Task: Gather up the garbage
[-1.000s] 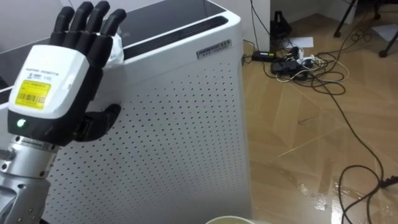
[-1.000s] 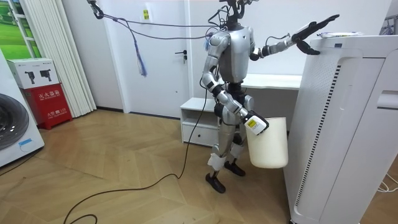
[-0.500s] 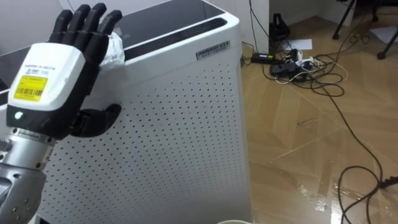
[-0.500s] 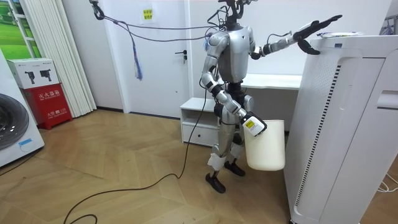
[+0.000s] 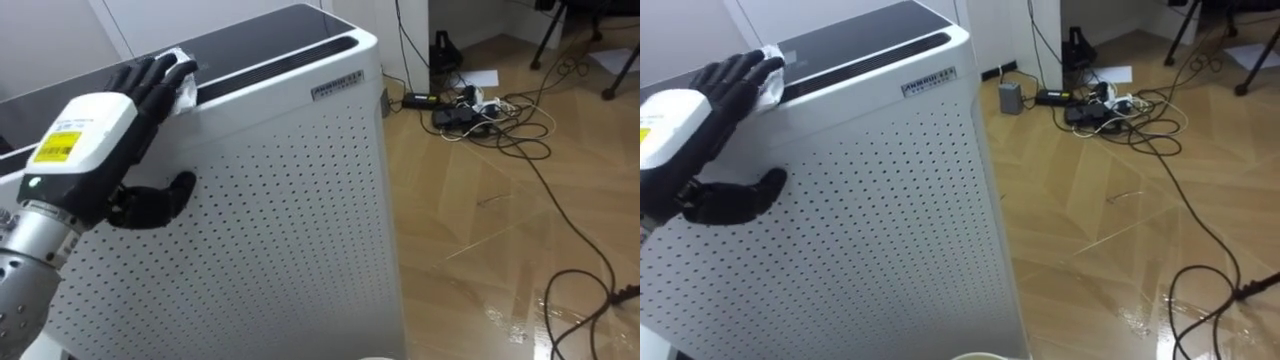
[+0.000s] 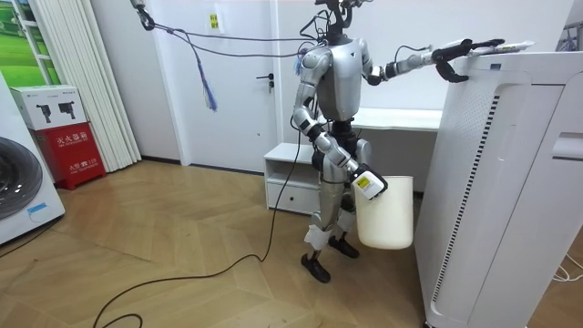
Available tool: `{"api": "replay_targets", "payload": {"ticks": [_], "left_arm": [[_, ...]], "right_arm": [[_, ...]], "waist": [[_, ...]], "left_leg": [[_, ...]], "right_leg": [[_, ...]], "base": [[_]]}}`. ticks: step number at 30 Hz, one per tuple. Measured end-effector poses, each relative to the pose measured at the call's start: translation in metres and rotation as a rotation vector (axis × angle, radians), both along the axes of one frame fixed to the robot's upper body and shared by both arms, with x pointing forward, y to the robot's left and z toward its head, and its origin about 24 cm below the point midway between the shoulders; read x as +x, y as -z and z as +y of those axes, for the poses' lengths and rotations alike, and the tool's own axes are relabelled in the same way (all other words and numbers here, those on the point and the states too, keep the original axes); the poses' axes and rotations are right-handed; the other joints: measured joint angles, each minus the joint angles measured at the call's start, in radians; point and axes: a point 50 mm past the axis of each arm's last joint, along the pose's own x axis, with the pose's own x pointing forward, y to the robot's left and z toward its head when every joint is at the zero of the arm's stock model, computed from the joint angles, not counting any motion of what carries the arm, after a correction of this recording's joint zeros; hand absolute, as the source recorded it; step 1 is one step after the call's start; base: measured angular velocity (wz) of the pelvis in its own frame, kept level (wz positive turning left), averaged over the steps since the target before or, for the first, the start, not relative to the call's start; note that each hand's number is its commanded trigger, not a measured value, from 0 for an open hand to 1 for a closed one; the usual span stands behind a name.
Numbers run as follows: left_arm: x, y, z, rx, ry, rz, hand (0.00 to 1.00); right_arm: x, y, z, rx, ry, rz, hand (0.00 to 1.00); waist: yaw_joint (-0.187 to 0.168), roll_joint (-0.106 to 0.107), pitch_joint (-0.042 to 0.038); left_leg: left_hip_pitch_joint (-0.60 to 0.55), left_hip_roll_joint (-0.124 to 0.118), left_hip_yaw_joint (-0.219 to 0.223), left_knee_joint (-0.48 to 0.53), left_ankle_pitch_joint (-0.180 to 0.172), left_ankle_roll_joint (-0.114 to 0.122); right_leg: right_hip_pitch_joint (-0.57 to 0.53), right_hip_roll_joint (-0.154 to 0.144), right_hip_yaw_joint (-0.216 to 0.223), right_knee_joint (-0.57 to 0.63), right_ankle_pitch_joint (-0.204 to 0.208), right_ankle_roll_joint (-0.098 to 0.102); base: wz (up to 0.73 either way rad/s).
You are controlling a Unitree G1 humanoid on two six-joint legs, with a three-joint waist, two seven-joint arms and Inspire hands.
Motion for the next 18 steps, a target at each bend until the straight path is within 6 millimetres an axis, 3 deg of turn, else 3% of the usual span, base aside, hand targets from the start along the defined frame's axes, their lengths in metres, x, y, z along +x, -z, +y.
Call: {"api": "replay_targets", "payload": {"ticks": [1,2,3,4,18], "left_arm": [[0.001,-0.001,0.001,-0.008,0.000,0.013,0.00],[0.001,-0.001,0.002,-0.015,0.000,0.019,0.10],[0.001,-0.002,0.003,-0.022,-0.001,0.029,0.49],[0.002,-0.003,0.004,-0.037,0.001,0.038,1.00],[0.011,-0.017,0.017,-0.134,-0.021,0.030,1.00]], "right_arm": [[0.000,0.000,0.000,-0.001,0.003,0.005,1.00],[0.000,0.000,0.000,-0.002,0.005,0.007,1.00],[0.000,0.000,-0.001,-0.004,0.010,0.011,1.00],[0.000,0.000,-0.001,-0.005,0.012,0.011,1.00],[0.009,-0.010,0.002,-0.028,0.035,-0.055,1.00]], "waist": [[0.000,0.001,-0.0004],[0.000,0.001,-0.0006],[-0.001,0.001,-0.0009],[0.001,0.002,-0.0012],[-0.020,0.005,-0.0002]], "left_leg": [[-0.001,0.000,0.000,0.000,0.000,0.000],[-0.001,0.000,0.000,0.000,0.000,0.000],[-0.001,0.000,0.000,0.000,0.000,0.000],[-0.001,0.000,0.000,0.000,0.000,0.000],[0.028,0.000,0.001,-0.003,0.001,0.000]], "right_leg": [[0.000,0.000,0.000,0.000,0.000,0.000],[0.000,0.000,0.000,0.000,0.000,0.000],[0.000,0.000,0.000,0.000,0.000,0.000],[-0.001,0.000,0.000,0.001,0.000,0.000],[0.028,0.000,0.000,-0.001,-0.002,0.001]], "base": [[0.00],[0.00],[0.00],[0.00],[0.00]]}}
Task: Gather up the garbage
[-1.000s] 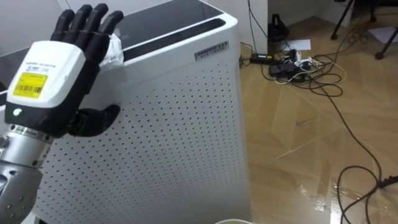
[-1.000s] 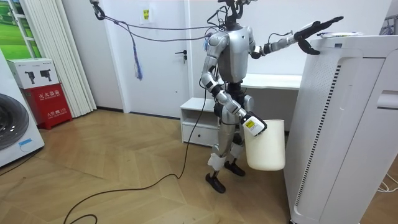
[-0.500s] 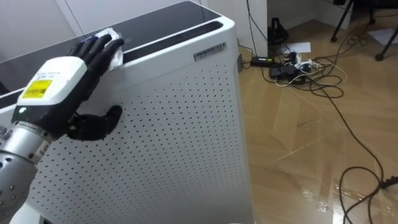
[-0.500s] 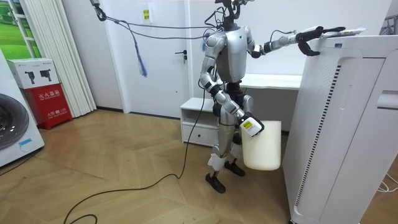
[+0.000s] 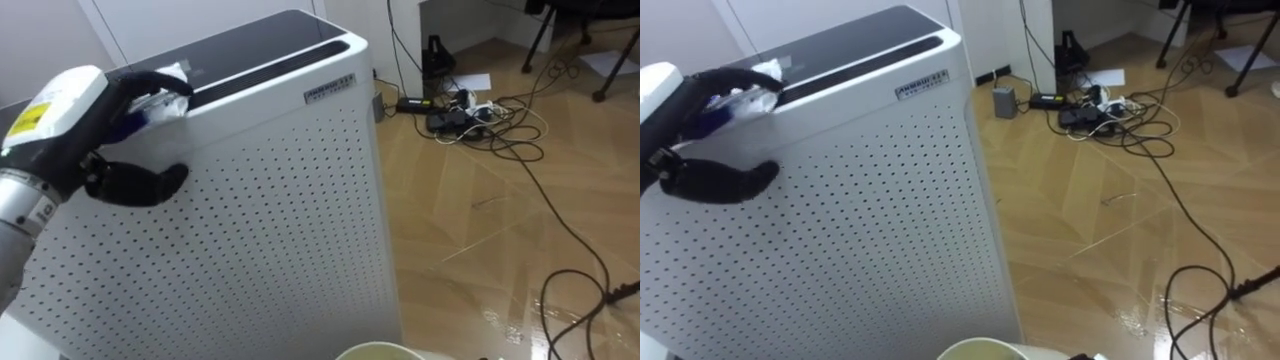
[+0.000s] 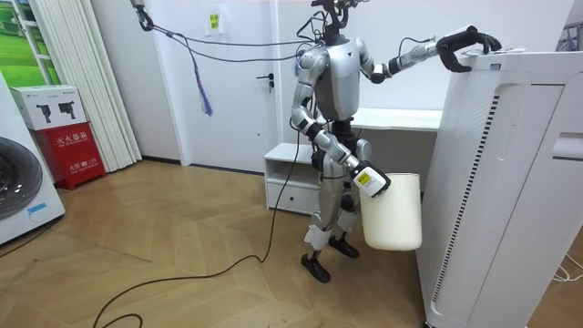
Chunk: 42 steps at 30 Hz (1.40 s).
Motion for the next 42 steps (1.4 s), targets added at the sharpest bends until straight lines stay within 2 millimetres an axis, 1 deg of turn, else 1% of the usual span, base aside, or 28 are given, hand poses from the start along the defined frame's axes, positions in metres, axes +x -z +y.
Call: {"api": "replay_targets", "payload": {"ticks": [2,7,10,17,23,29,33,36,37,38,40,41,42], "left_arm": [[0.000,0.000,0.001,-0.003,-0.006,-0.001,1.00],[-0.003,-0.010,0.003,-0.003,-0.015,-0.043,1.00],[-0.004,-0.012,0.003,0.000,-0.011,-0.049,1.00],[-0.007,-0.018,0.010,-0.009,-0.048,-0.080,1.00],[-0.011,-0.018,0.009,-0.012,-0.050,-0.098,1.00],[-0.018,-0.019,0.006,-0.110,-0.025,-0.126,1.00],[-0.026,-0.018,-0.004,-0.261,0.060,-0.151,1.00],[-0.032,-0.021,-0.014,-0.395,0.160,-0.175,1.00],[-0.034,-0.021,-0.022,-0.458,0.225,-0.172,1.00],[-0.035,-0.021,-0.026,-0.491,0.257,-0.170,1.00],[-0.040,-0.017,-0.048,-0.621,0.413,-0.142,1.00],[-0.040,-0.013,-0.054,-0.652,0.452,-0.110,1.00],[-0.040,-0.001,-0.066,-0.717,0.515,-0.022,1.00]], "right_arm": [[0.000,0.000,0.000,-0.002,0.003,0.000,1.00],[-0.001,0.002,-0.001,-0.006,0.011,0.020,1.00],[-0.001,0.002,-0.001,-0.005,0.010,0.021,1.00],[-0.002,0.002,0.000,0.008,-0.005,0.029,1.00],[-0.001,0.002,0.001,0.019,0.000,0.028,1.00],[0.000,0.001,0.000,0.018,0.001,0.023,1.00],[0.003,0.001,0.004,0.023,-0.013,0.018,1.00],[0.006,0.000,0.008,0.046,-0.015,0.012,1.00],[0.006,0.000,0.009,0.058,-0.013,0.011,1.00],[0.006,0.000,0.010,0.059,-0.017,0.012,1.00],[0.004,0.003,0.018,0.069,-0.045,0.025,1.00],[0.004,0.003,0.020,0.077,-0.046,0.025,1.00],[0.007,0.003,0.024,0.093,-0.052,0.019,1.00]], "waist": [[-0.003,0.000,0.0003],[-0.001,0.006,0.0006],[0.002,0.009,0.0000],[0.002,0.007,0.0006],[0.003,0.007,0.0008],[0.001,0.006,0.0017],[0.005,0.000,0.0043],[0.003,-0.013,0.0027],[0.000,-0.022,0.0020],[-0.001,-0.027,0.0024],[0.000,-0.053,0.0010],[0.001,-0.059,0.0010],[0.003,-0.065,0.0022]], "left_leg": [[0.000,0.000,0.000,0.000,0.000,0.000],[0.002,0.000,0.000,-0.002,0.000,-0.001],[0.004,0.000,0.000,-0.004,0.001,-0.001],[0.003,-0.002,-0.001,-0.012,0.001,-0.001],[0.005,-0.001,-0.002,-0.012,0.001,-0.001],[-0.006,-0.004,-0.016,-0.012,0.001,-0.001],[-0.012,-0.004,-0.018,-0.012,0.001,-0.001],[-0.019,-0.005,-0.035,-0.011,0.001,-0.001],[-0.024,-0.005,-0.048,-0.010,0.001,-0.001],[-0.025,-0.005,-0.052,-0.011,0.001,-0.001],[-0.025,-0.006,-0.052,-0.011,0.001,-0.001],[-0.025,-0.006,-0.051,-0.011,0.001,-0.001],[-0.025,-0.005,-0.052,-0.011,0.001,-0.001]], "right_leg": [[0.000,0.001,0.000,0.000,0.000,0.000],[0.000,0.001,0.000,0.000,0.000,0.000],[0.001,0.001,0.001,0.000,0.000,0.000],[0.000,0.000,-0.001,-0.004,-0.002,-0.001],[0.003,-0.001,-0.005,-0.007,-0.003,-0.002],[0.000,-0.004,-0.014,-0.016,-0.003,-0.002],[0.000,-0.008,-0.030,-0.019,-0.004,-0.002],[0.002,-0.011,-0.046,-0.019,-0.005,-0.002],[0.002,-0.012,-0.054,-0.020,-0.005,-0.002],[0.002,-0.012,-0.056,-0.021,-0.005,-0.002],[0.005,-0.013,-0.059,-0.022,-0.007,-0.001],[0.005,-0.013,-0.059,-0.022,-0.007,-0.001],[0.004,-0.012,-0.056,-0.022,-0.007,-0.001]], "base": [[0.00],[0.00],[0.00],[0.00],[0.01],[0.05],[0.09],[0.16],[0.20],[0.14],[0.03],[0.00],[-0.06]]}}
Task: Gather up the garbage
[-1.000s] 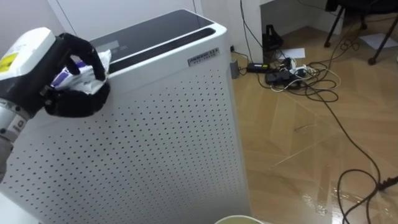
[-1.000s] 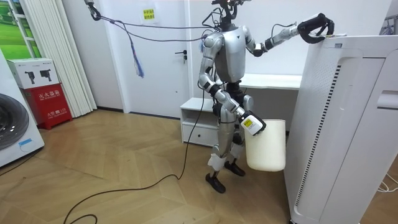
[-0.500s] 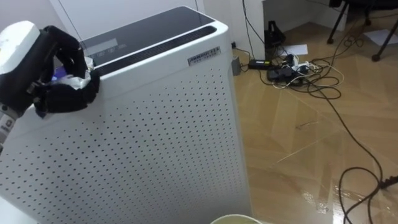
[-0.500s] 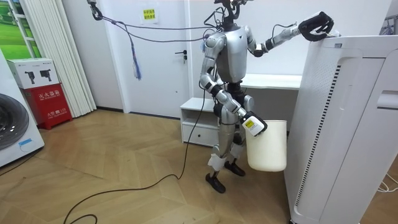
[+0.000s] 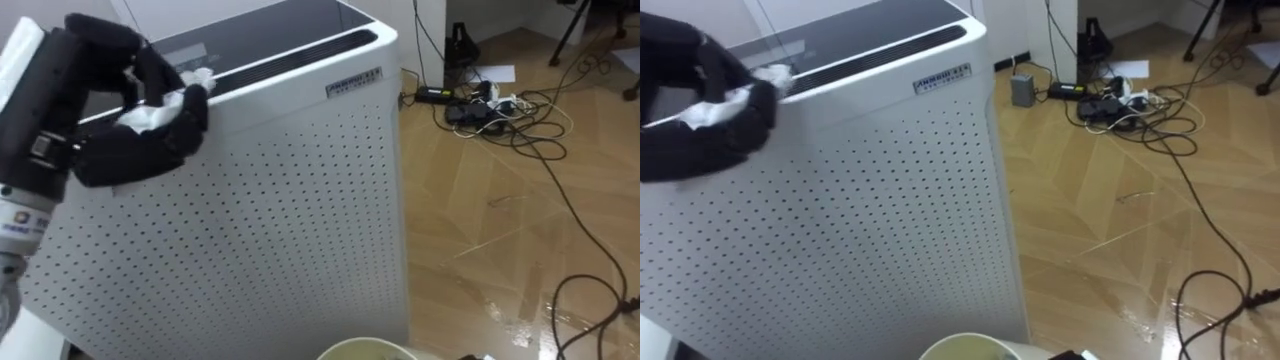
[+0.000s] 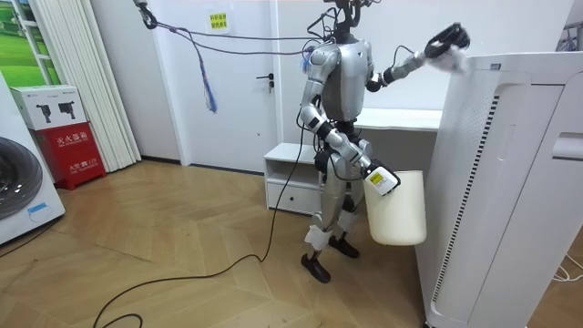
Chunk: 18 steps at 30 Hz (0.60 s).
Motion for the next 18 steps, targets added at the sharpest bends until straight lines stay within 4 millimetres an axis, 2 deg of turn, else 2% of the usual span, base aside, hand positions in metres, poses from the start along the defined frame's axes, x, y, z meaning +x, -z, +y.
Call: {"api": "replay_targets", "payload": {"ticks": [2,4,5,9,12,15,18], "left_arm": [[0.000,0.019,-0.018,-0.042,0.117,0.113,1.00],[-0.003,0.031,-0.035,-0.049,0.245,0.195,1.00],[-0.004,0.033,-0.037,-0.054,0.272,0.209,1.00],[-0.007,0.038,-0.043,-0.087,0.379,0.256,1.00],[-0.009,0.042,-0.047,-0.102,0.425,0.286,1.00],[-0.007,0.052,-0.052,-0.150,0.480,0.337,1.00],[-0.005,0.063,-0.050,-0.167,0.479,0.386,1.00]], "right_arm": [[0.004,-0.001,0.008,0.017,-0.014,-0.010,1.00],[0.005,0.000,0.015,0.033,-0.035,-0.007,1.00],[0.004,0.000,0.016,0.035,-0.039,-0.006,1.00],[0.004,0.001,0.016,0.034,-0.044,-0.004,1.00],[0.009,-0.002,0.019,0.044,-0.050,-0.016,1.00],[0.016,-0.005,0.025,0.048,-0.071,-0.035,1.00],[0.022,-0.006,0.029,0.052,-0.083,-0.047,1.00]], "waist": [[-0.005,-0.013,0.0071],[-0.007,-0.037,0.0061],[-0.007,-0.039,0.0054],[-0.003,-0.030,-0.0003],[0.000,-0.014,-0.0106],[0.000,-0.009,-0.0105],[-0.006,-0.020,-0.0029]], "left_leg": [[-0.002,0.001,0.002,0.002,0.000,0.000],[-0.019,0.003,0.001,0.012,0.000,0.000],[-0.020,0.003,-0.001,0.013,0.000,0.000],[-0.024,0.003,-0.009,0.015,0.000,0.000],[-0.035,0.003,-0.010,0.016,0.000,0.000],[-0.046,0.003,-0.011,0.018,0.003,0.000],[-0.061,0.004,-0.022,0.037,0.005,-0.002]], "right_leg": [[-0.003,0.002,0.001,0.000,0.001,-0.001],[-0.005,0.005,0.001,-0.001,0.003,-0.004],[-0.005,0.005,0.000,-0.001,0.003,-0.004],[-0.007,0.003,-0.007,0.001,0.004,-0.004],[-0.021,0.003,-0.010,0.009,0.004,-0.004],[-0.036,0.000,-0.021,0.025,0.003,-0.004],[-0.037,-0.002,-0.043,0.028,0.001,-0.007]], "base": [[-0.03],[0.00],[0.00],[0.06],[0.00],[0.02],[0.17]]}}
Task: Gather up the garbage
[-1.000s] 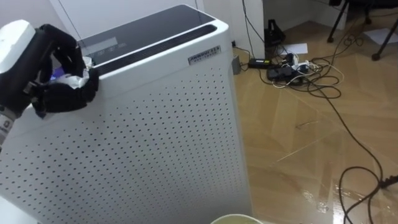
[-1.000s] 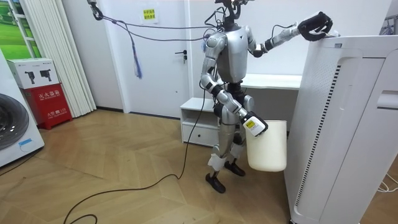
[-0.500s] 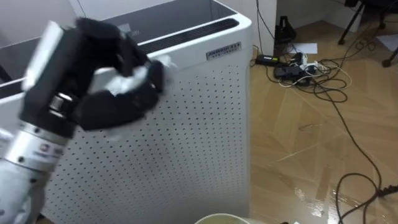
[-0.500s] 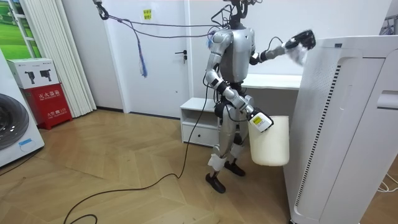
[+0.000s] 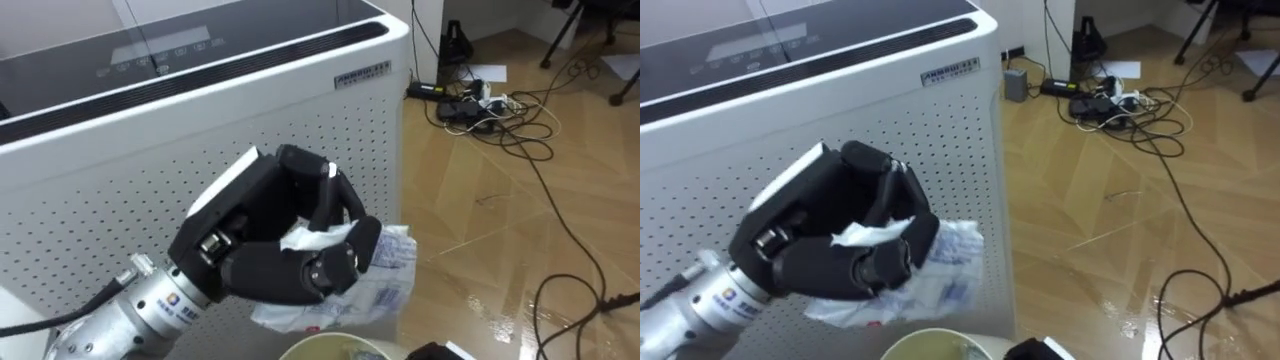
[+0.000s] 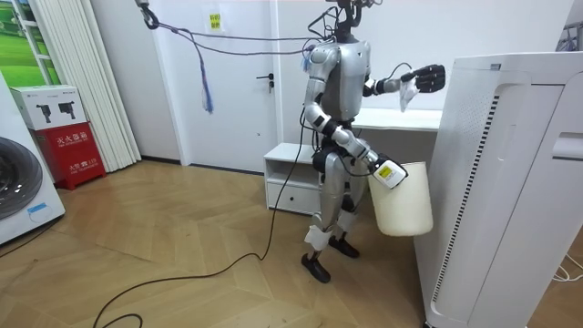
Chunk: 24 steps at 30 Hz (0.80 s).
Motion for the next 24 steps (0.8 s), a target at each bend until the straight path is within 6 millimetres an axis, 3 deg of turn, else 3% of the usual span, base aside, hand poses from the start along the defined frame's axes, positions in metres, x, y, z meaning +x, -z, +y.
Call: {"api": "replay_targets", "payload": {"ticks": [3,6,13,17,24], "left_arm": [[0.000,0.004,0.001,0.005,0.007,0.014,1.00],[0.002,0.010,0.003,0.006,0.003,0.042,1.00],[0.007,0.046,0.005,0.030,-0.017,0.202,1.00],[0.006,0.055,0.000,0.027,-0.002,0.236,1.00],[0.001,0.108,-0.003,0.079,-0.008,0.461,1.00]], "right_arm": [[0.003,0.003,-0.001,-0.004,0.004,0.006,1.00],[0.004,0.006,-0.003,-0.012,0.011,0.020,1.00],[0.005,0.014,-0.013,-0.049,0.032,0.064,1.00],[0.010,0.011,-0.016,-0.060,0.033,0.053,1.00],[0.025,0.006,-0.010,-0.057,0.039,0.014,1.00]], "waist": [[-0.013,-0.010,0.0065],[-0.019,-0.009,0.0082],[-0.023,0.002,0.0110],[-0.016,-0.002,0.0135],[-0.027,-0.005,0.0158]], "left_leg": [[-0.045,-0.002,-0.028,0.039,0.000,0.000],[-0.096,0.001,-0.024,0.069,-0.001,0.000],[-0.145,-0.002,-0.008,0.081,0.003,0.003],[-0.159,-0.003,0.008,0.079,0.004,0.005],[-0.185,0.000,0.009,0.085,0.004,0.004]], "right_leg": [[-0.015,-0.003,-0.034,0.011,-0.002,-0.003],[-0.051,-0.005,-0.046,0.028,-0.004,-0.005],[-0.118,-0.017,-0.038,0.066,-0.007,-0.004],[-0.155,-0.021,-0.022,0.099,-0.014,-0.004],[-0.177,-0.025,-0.037,0.097,-0.015,-0.007]], "base": [[0.36],[0.23],[-0.07],[-0.11],[0.00]]}}
